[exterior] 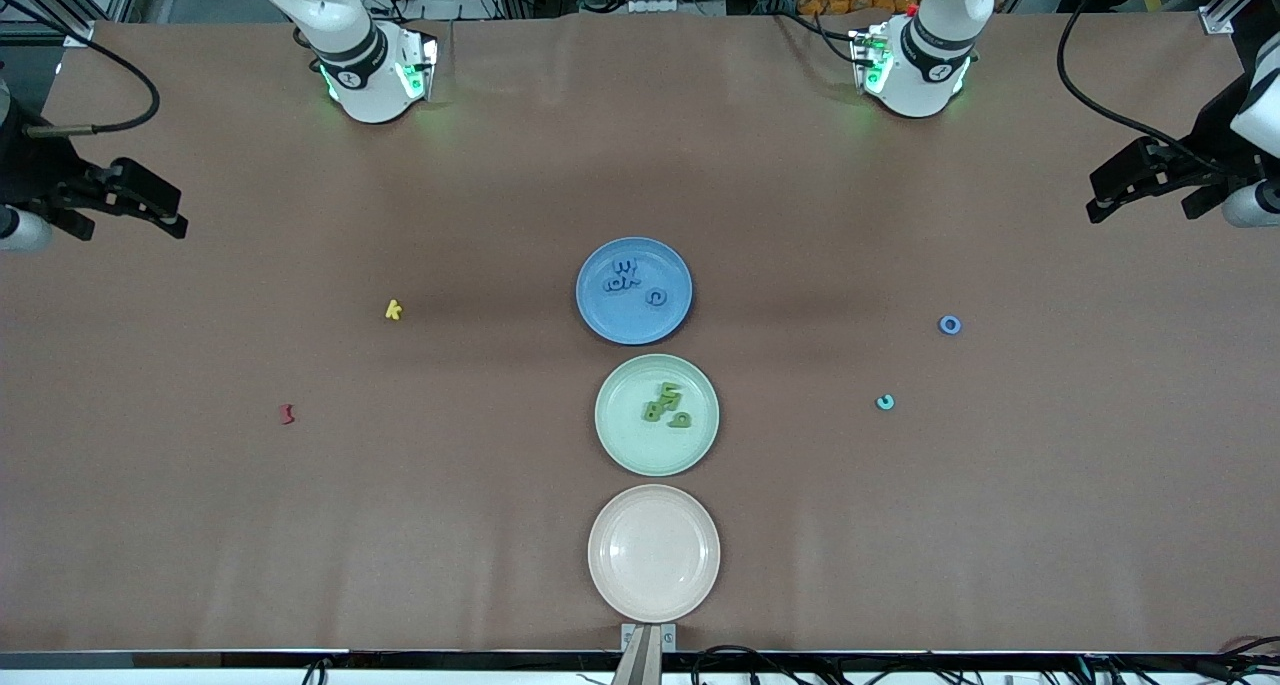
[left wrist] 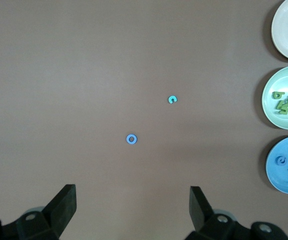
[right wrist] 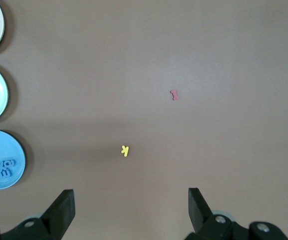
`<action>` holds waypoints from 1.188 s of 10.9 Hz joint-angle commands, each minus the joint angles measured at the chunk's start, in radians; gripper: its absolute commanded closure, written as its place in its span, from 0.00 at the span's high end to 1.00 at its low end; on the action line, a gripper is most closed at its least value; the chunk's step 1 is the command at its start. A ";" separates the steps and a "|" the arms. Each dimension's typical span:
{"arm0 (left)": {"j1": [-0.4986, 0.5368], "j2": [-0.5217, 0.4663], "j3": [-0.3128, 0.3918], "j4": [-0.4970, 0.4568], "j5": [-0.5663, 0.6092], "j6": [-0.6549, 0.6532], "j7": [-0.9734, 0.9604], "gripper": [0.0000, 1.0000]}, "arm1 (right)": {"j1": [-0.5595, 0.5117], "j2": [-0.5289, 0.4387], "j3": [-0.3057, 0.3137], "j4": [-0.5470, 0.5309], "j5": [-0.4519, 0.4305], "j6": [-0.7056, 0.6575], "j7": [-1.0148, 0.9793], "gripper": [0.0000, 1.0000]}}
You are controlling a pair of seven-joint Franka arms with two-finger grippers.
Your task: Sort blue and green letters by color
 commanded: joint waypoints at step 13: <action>-0.080 -0.025 0.100 -0.027 -0.015 0.051 0.075 1.00 | -0.007 -0.019 -0.001 -0.015 0.024 -0.026 -0.007 1.00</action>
